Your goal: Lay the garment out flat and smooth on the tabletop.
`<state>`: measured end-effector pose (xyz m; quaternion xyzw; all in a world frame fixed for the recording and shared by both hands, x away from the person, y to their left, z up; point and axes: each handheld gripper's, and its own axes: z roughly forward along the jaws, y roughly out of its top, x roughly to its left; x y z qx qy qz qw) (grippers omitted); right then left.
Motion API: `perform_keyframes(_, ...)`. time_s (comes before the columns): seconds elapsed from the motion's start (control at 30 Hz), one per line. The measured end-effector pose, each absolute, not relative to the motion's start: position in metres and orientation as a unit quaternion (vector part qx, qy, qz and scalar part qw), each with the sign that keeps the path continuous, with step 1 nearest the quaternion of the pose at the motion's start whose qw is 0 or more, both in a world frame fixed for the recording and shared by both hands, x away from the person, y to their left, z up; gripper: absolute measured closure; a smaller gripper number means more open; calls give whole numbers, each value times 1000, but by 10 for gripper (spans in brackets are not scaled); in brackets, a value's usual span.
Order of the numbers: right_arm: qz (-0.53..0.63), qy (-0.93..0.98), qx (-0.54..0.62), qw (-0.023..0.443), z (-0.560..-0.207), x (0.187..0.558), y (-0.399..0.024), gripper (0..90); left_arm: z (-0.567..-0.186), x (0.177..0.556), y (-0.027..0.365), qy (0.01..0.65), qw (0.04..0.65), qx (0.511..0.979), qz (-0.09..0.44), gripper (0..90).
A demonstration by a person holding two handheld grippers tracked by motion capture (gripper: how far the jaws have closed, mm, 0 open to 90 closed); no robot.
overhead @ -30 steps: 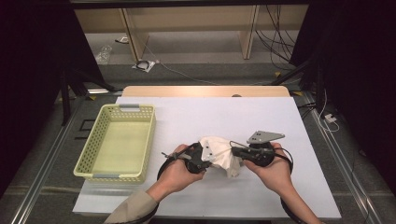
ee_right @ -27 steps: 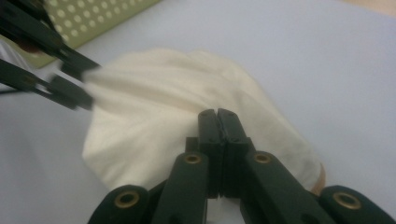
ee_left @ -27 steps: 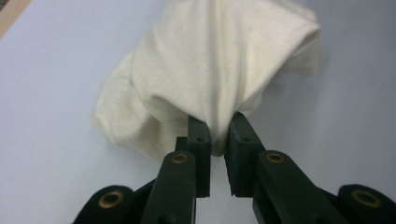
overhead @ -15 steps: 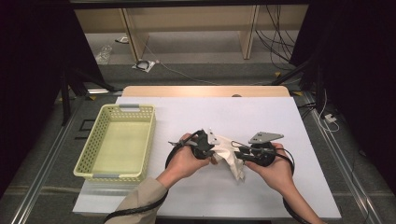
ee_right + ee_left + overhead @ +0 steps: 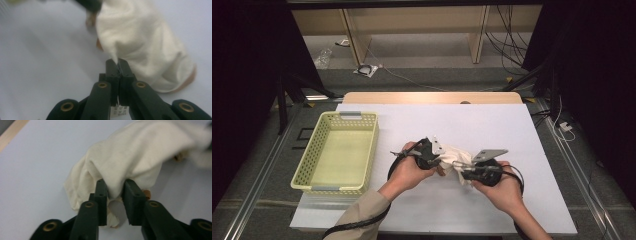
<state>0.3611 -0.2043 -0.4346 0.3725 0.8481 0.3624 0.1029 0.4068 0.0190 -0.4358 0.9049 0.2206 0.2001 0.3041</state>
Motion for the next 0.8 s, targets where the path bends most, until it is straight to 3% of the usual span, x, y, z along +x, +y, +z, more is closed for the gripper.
perform_keyframes(0.07,390,826,389,116,-422,366,-217,895,-438,407,24,214,301,906,205,513)
perform_keyframes(0.13,406,811,404,120,-415,370,-228,895,-443,404,30,212,284,913,201,399)
perform_keyframes(0.3,412,802,416,116,-416,375,-236,895,-463,399,31,204,254,928,182,362)
perform_keyframes(0.37,412,803,415,115,-416,375,-235,895,-468,399,28,209,265,925,176,446)
perform_keyframes(0.47,411,806,412,110,-413,373,-234,895,-467,405,29,226,268,919,181,707)
perform_keyframes(0.53,409,808,410,105,-411,372,-236,895,-461,406,32,237,273,916,175,823)
perform_keyframes(0.8,409,811,410,89,-396,365,-251,894,-408,391,59,257,317,894,183,861)
